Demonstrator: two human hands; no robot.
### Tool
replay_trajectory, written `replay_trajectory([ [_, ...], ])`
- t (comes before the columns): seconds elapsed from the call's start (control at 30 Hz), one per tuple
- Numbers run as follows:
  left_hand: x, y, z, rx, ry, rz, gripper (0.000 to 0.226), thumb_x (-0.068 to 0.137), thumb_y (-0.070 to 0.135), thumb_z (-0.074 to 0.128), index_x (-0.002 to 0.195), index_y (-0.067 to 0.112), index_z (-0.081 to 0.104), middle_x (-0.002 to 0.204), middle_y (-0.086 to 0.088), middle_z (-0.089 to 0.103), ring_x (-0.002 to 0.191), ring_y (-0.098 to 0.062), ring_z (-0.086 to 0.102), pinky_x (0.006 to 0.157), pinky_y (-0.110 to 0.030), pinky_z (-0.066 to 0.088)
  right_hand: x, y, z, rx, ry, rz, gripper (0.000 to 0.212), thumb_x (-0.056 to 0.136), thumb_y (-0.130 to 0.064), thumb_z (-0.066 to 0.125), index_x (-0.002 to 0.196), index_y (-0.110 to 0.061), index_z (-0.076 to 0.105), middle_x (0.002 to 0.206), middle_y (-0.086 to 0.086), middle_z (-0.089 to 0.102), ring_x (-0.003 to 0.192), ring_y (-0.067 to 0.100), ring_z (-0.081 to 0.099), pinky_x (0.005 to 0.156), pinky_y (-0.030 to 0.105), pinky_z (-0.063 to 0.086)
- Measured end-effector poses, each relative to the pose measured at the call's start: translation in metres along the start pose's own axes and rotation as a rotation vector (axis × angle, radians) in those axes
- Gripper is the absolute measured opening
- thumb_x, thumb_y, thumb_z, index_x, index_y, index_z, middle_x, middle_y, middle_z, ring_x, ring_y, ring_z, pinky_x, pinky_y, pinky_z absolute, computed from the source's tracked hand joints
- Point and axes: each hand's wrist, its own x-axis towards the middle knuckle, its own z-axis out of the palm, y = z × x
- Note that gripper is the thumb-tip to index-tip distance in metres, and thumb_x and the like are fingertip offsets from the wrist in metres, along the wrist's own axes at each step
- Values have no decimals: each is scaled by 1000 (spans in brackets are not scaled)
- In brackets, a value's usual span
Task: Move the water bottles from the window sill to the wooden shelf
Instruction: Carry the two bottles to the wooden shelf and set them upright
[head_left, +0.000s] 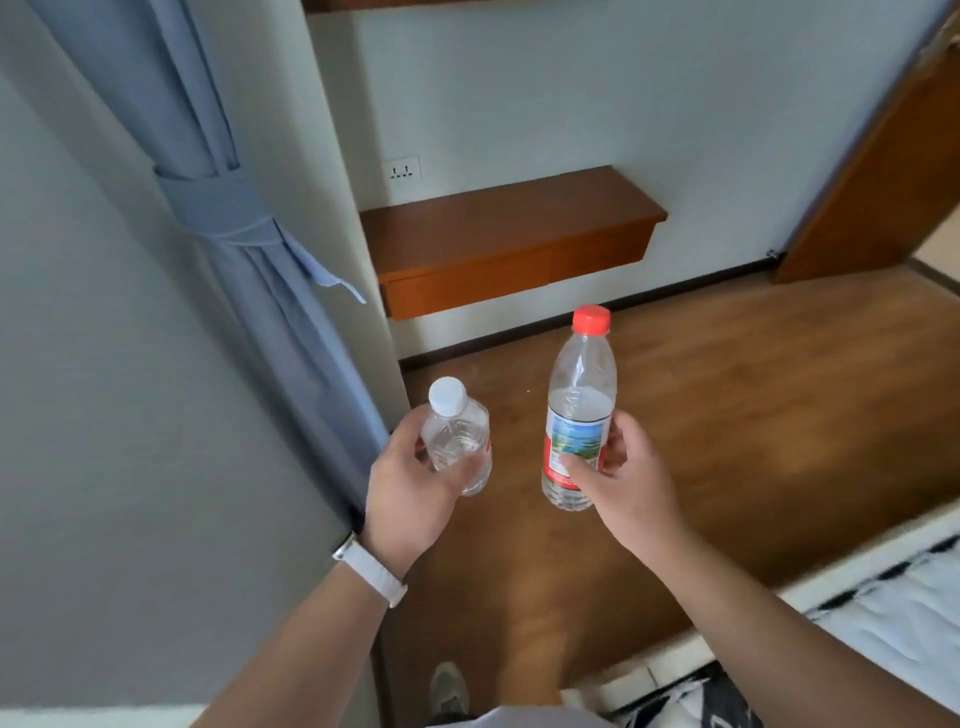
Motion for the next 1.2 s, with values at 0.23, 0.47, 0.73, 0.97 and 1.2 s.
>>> replay_trajectory([
  [0.23, 85, -13, 4, -40, -55, -23, 57, 70, 37, 85, 121, 41, 58, 110, 21, 68, 102, -2, 64, 85, -19, 51, 51, -16, 21, 51, 78, 31, 63, 70, -43, 80, 125, -36, 51, 118, -15, 63, 108, 8, 62, 88, 41, 56],
  [0.47, 143, -12, 35, 26, -123, -60, 49, 71, 41, 84, 113, 43, 59, 102, 27, 67, 96, 8, 62, 68, -5, 48, 117, 9, 18, 71, 132, 86, 62, 66, -46, 77, 123, -37, 53, 115, -14, 64, 102, 2, 63, 85, 35, 56],
  [0.73, 242, 10, 94, 178, -64, -113, 58, 73, 38, 85, 123, 36, 57, 107, 20, 66, 97, -3, 63, 81, -22, 51, 256, 29, 6, 118, 75, 81, 61, 71, -40, 79, 125, -33, 51, 114, -17, 61, 98, -1, 62, 77, 20, 55],
  [0.97, 341, 84, 188, 206, -63, -28, 55, 77, 36, 83, 124, 31, 57, 111, 14, 66, 100, -8, 62, 89, -27, 51, 390, 34, -74, 47, 42, 71, 63, 76, -38, 80, 126, -39, 42, 114, -21, 52, 100, 6, 57, 74, 10, 42],
  [1.2, 413, 121, 253, 83, -49, -1, 54, 78, 35, 82, 125, 31, 58, 112, 18, 65, 102, -5, 62, 84, -19, 52, 467, 46, -128, -45, 115, 74, 63, 77, -40, 79, 129, -34, 43, 116, -17, 52, 101, 9, 56, 70, 10, 43],
])
